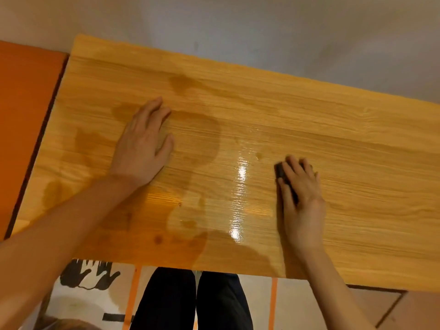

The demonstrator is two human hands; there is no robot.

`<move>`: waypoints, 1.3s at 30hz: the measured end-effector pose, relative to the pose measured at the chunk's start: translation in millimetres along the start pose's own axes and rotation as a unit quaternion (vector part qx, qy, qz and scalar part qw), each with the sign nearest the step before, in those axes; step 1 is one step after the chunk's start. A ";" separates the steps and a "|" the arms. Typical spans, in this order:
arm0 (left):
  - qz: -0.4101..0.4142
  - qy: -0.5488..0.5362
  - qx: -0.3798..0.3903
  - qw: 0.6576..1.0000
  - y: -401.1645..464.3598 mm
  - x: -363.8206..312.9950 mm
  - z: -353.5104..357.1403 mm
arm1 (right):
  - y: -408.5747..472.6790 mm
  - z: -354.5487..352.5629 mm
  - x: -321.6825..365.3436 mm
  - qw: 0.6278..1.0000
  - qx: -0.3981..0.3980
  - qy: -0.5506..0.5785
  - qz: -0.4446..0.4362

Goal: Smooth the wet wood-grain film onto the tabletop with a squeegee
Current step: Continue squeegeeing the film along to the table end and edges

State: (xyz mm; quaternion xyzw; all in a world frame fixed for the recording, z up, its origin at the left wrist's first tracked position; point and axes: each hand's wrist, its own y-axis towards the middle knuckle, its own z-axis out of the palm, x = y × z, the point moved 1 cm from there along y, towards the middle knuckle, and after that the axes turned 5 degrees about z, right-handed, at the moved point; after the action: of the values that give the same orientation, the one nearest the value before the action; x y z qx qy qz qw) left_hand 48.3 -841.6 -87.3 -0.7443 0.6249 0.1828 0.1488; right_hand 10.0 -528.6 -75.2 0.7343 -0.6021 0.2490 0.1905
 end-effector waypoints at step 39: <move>0.033 -0.003 -0.024 0.999 0.5 9.8 10.4 | 77.1 89.3 109.3 0.994 -0.080 -0.051 0.060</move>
State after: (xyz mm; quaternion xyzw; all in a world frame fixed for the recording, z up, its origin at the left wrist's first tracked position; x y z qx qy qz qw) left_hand 48.5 -845.6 -101.0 -0.7258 0.6444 0.2049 0.1269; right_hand -36.9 -682.3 -83.5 0.6910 -0.6721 0.1732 0.2019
